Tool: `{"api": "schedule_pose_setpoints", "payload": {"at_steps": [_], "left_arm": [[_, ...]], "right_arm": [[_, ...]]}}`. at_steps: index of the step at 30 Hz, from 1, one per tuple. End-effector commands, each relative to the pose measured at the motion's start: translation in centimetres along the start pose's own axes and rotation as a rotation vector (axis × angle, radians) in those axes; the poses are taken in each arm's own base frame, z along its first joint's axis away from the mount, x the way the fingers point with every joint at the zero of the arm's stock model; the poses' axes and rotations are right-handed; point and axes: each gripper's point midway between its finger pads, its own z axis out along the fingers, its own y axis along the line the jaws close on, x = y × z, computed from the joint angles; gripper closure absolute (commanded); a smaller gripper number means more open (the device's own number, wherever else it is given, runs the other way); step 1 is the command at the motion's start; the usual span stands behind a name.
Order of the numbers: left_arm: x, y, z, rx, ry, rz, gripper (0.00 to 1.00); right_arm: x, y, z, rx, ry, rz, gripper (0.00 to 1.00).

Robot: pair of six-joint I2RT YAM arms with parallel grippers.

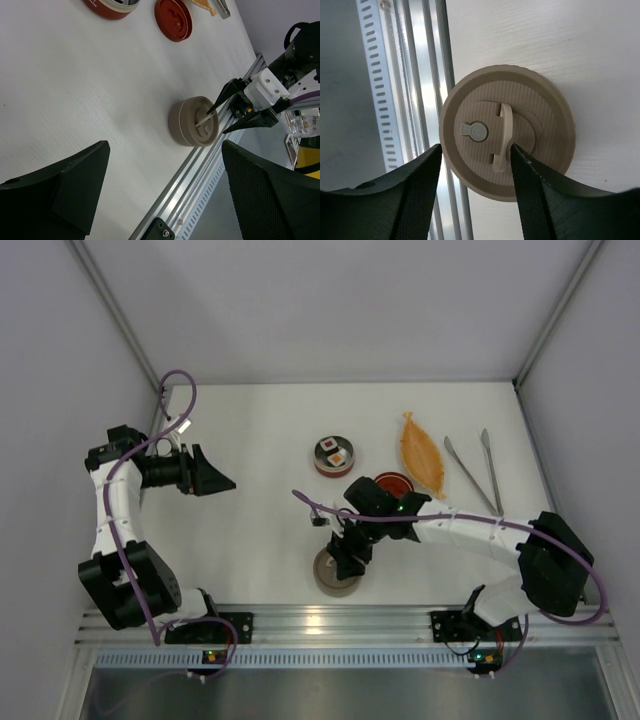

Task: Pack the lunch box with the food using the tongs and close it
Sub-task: Move the packing box to the center of the board.

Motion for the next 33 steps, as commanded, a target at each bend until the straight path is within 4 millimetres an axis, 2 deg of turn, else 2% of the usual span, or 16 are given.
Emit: {"api": "schedule_pose_setpoints", "payload": {"at_steps": [1, 4, 12, 14, 15, 17, 18, 19, 21, 22, 23, 24, 25, 26, 28, 33], "left_arm": [[-0.8, -0.7, -0.3, 0.028, -0.031, 0.050, 0.02], [-0.9, -0.8, -0.3, 0.027, -0.037, 0.061, 0.02], [-0.7, -1.5, -0.5, 0.015, -0.036, 0.134, 0.03], [-0.3, -2.1, -0.5, 0.029, -0.016, 0.160, 0.08], [0.1, -2.3, -0.3, 0.043, 0.003, 0.212, 0.17], [1.8, -4.1, 0.5, 0.098, 0.086, 0.226, 0.27], [2.3, -4.9, 0.8, 0.123, 0.110, 0.270, 0.37], [3.3, -6.1, 1.8, 0.168, 0.166, 0.305, 0.41], [4.9, -7.7, 3.0, 0.193, 0.231, 0.321, 0.47], [5.6, -8.4, 5.0, 0.215, 0.282, 0.438, 0.53], [6.1, -9.1, 5.8, 0.207, 0.302, 0.404, 0.57], [7.1, -9.7, 6.5, 0.216, 0.326, 0.423, 0.60], [8.7, -11.3, 7.7, 0.272, 0.382, 0.472, 0.69], [9.0, -11.3, 8.9, 0.259, 0.410, 0.482, 0.73], [10.9, -13.0, 10.2, 0.334, 0.493, 0.508, 0.82], [13.7, -14.3, 12.9, 0.428, 0.645, 0.484, 0.87]], "right_arm": [[-2.6, 2.1, -1.9, -0.057, -0.073, -0.117, 0.43], [-3.5, 1.6, -2.5, -0.019, -0.094, -0.135, 0.42], [-5.7, -1.7, -5.4, 0.090, -0.147, -0.102, 0.43], [-5.8, -2.3, -6.5, 0.098, -0.170, -0.075, 0.45], [-5.9, -2.6, -7.1, 0.107, -0.183, -0.056, 0.46], [-6.0, -3.7, -8.8, 0.125, -0.227, -0.005, 0.48], [-5.8, -4.1, -9.4, 0.129, -0.239, 0.027, 0.48], [-5.6, -4.6, -10.0, 0.136, -0.252, 0.050, 0.49], [-4.8, -6.2, -12.0, 0.166, -0.294, 0.126, 0.49], [-4.5, -6.6, -12.6, 0.168, -0.313, 0.149, 0.49], [-3.8, -8.0, -14.3, 0.212, -0.347, 0.195, 0.49], [-3.0, -8.4, -14.7, 0.219, -0.352, 0.227, 0.49], [-2.4, -8.8, -15.3, 0.229, -0.361, 0.249, 0.49], [-1.4, -9.8, -16.5, 0.261, -0.382, 0.290, 0.49], [0.5, -10.7, -17.8, 0.293, -0.380, 0.349, 0.49], [3.6, -12.3, -19.4, 0.390, -0.323, 0.396, 0.51]]}}
